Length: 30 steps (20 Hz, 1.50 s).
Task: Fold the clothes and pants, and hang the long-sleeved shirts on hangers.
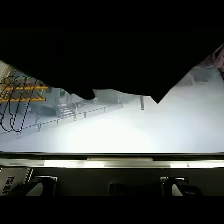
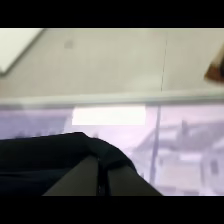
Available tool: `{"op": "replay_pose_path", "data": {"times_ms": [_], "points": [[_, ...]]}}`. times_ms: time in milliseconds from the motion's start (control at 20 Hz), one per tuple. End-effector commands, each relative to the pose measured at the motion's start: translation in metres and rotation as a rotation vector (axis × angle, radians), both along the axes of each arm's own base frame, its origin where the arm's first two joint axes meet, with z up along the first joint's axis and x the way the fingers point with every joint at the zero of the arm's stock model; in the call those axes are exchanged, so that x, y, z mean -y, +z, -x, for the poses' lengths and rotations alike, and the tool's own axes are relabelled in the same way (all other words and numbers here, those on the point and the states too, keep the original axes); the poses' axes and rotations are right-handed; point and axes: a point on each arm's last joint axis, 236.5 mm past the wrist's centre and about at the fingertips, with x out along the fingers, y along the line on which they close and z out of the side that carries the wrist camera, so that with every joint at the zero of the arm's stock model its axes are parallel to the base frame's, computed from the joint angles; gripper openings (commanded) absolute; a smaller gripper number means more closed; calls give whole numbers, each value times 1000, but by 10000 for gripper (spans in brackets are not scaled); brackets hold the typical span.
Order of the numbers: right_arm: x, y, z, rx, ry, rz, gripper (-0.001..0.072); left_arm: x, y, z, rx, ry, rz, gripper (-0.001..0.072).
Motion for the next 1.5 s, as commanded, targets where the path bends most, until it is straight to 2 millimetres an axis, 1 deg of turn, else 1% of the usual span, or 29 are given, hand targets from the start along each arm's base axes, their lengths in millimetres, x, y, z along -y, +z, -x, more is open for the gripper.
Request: {"op": "replay_pose_path", "data": {"times_ms": [0, 50, 100, 200, 250, 300, 350, 400, 500, 550, 600, 700, 750, 800, 850, 900, 950, 1000, 1050, 1100, 1150, 1250, 1300, 1400, 1450], "points": [[6, 63, 79, 204, -83, -23, 26, -21, 48, 77, 122, 142, 4, 17], [9, 69, 92, 226, -105, -34, 26, -24, 49, 91, 125, 164, 13, 17], [12, 73, 100, 241, -122, -49, 26, -26, 49, 99, 126, 179, 13, 17], [13, 72, 103, 240, -129, -48, 26, -36, 46, 108, 111, 225, -3, 17], [14, 69, 100, 227, -130, -46, 26, -43, 40, 109, 86, 251, -12, 17], [16, 62, 91, 196, -136, -44, 26, -46, 31, 102, 53, 261, -16, 16], [19, 52, 79, 149, -142, -50, 26, -47, 20, 93, 20, 260, -15, 16], [21, 35, 61, 78, -140, -56, 26, -48, 6, 80, -27, 256, -15, 16], [25, -11, 13, -107, -128, -54, 27, -48, -40, 42, -164, 225, -34, 16], [29, -42, -16, -219, -122, -54, 27, -46, -68, 21, -245, 196, -47, 16], [33, -74, -43, -324, -119, -52, 27, -44, -100, -1, -333, 160, -60, 16], [41, -147, -98, -541, -112, -57, 27, -39, -174, -47, -509, 98, -54, 17], [45, -188, -125, -645, -108, -64, 27, -38, -212, -70, -585, 80, -30, 17], [49, -224, -147, -727, -105, -70, 27, -37, -246, -91, -638, 69, -8, 17], [53, -264, -170, -801, -102, -68, 27, -35, -280, -115, -675, 61, 12, 17], [56, -299, -190, -857, -99, -72, 27, -33, -313, -140, -693, 53, 23, 17], [58, -334, -209, -905, -103, -84, 27, -28, -339, -163, -691, 27, 9, 17], [60, -366, -224, -939, -106, -97, 27, -21, -366, -186, -681, -9, -26, 17], [61, -395, -240, -961, -108, -118, 27, -16, -390, -204, -676, -33, -60, 17], [62, -419, -253, -969, -115, -138, 27, -10, -415, -219, -674, -47, -77, 17], [65, -440, -266, -967, -126, -151, 27, -5, -435, -230, -677, -53, -83, 17], [69, -467, -281, -963, -145, -164, 27, 1, -466, -242, -689, -56, -84, 17], [70, -475, -282, -972, -148, -164, 27, 1, -475, -242, -705, -57, -83, 17], [69, -482, -277, -1002, -142, -156, 27, 1, -483, -234, -748, -66, -82, 17], [67, -485, -271, -1030, -133, -154, 27, 2, -485, -227, -778, -73, -81, 18]]}}
